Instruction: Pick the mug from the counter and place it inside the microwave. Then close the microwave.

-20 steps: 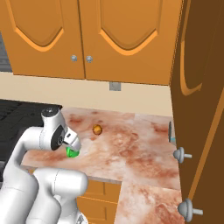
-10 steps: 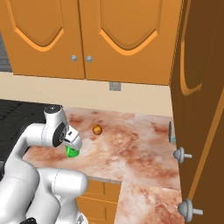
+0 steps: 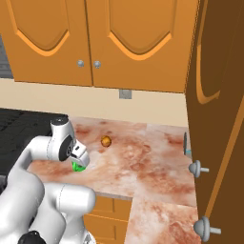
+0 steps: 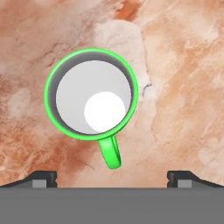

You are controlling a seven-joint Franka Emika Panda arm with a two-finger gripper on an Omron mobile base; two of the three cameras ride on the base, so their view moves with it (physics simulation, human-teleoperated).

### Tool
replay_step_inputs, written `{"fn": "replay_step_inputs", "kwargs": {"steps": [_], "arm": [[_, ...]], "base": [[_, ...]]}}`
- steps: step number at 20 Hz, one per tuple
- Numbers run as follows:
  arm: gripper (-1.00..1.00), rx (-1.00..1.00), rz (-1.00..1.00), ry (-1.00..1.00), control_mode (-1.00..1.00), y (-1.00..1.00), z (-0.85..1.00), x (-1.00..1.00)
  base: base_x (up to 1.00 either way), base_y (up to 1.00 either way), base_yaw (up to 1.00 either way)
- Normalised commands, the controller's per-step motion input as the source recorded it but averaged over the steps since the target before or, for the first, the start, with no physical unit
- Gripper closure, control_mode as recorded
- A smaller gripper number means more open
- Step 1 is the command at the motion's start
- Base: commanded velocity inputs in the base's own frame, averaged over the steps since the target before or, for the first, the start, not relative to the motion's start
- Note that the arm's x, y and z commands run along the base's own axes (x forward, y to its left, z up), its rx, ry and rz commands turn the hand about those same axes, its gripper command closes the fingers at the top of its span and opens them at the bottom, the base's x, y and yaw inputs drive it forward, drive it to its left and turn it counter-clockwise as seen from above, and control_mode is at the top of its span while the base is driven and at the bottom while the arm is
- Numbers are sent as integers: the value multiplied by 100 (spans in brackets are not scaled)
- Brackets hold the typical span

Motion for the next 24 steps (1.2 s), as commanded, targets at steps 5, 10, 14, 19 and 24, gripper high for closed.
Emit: {"fn": "replay_step_inputs", "kwargs": {"steps": [5,10,14,19,24], "arm": [[-100,0,0,3,-100,0,-29,0],[-100,0,0,1,-100,0,-28,0],[-100,0,0,0,-100,-1,-23,0],[-100,0,0,0,-100,-6,-14,0],[-100,0,0,0,-100,-12,-16,0]], "base": [[0,0,0],[0,0,0],[0,0,0],[0,0,0],[0,0,0]]}}
